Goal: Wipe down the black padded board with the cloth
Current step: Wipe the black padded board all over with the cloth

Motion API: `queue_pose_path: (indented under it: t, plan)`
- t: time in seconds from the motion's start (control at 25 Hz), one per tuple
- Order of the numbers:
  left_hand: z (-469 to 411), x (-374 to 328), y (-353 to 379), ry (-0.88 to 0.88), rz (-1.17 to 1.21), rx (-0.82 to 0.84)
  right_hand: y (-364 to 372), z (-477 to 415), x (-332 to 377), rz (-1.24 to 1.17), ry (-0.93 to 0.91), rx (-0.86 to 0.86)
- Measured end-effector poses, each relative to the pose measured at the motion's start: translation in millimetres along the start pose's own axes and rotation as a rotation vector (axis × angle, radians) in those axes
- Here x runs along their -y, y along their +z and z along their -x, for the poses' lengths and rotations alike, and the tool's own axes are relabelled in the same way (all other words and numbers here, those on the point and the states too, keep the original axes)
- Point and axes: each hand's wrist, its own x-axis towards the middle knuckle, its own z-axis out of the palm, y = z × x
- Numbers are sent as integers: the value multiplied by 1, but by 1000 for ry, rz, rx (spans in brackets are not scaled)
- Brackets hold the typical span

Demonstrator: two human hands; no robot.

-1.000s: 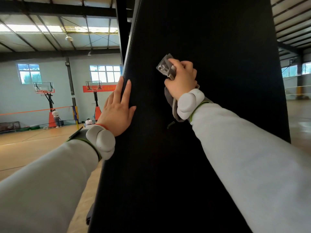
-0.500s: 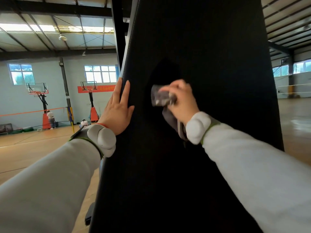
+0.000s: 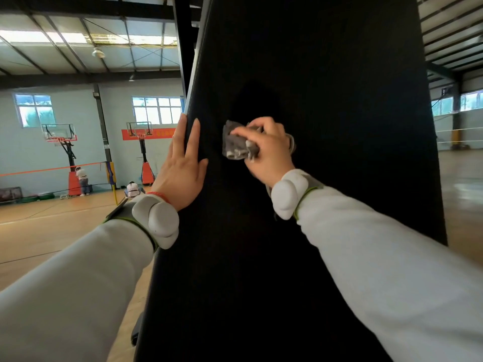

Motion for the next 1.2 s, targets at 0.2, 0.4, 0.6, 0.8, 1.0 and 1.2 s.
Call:
queue_pose_path:
  t: [0.2,0.4,0.6,0.8,1.0,1.2]
  plan:
    - [6,0,-1,-39,-16,-1,5,51,-6,-7,-169,173]
    - [10,5,2,-55,-29,13,-11,-4,-7,-97,122,-75]
    - [12,5,6,-42,-9,-12,-2,-33,7,13,186,-75]
    - [12,2,4,-28,32,-38,4,4,4,-40,17,22]
    - [27,6,9,-100,62,-29,12,62,1,-17,-98,160]
    - [30,8,12,-110,41,-41,-16,18,-1,5,-37,124]
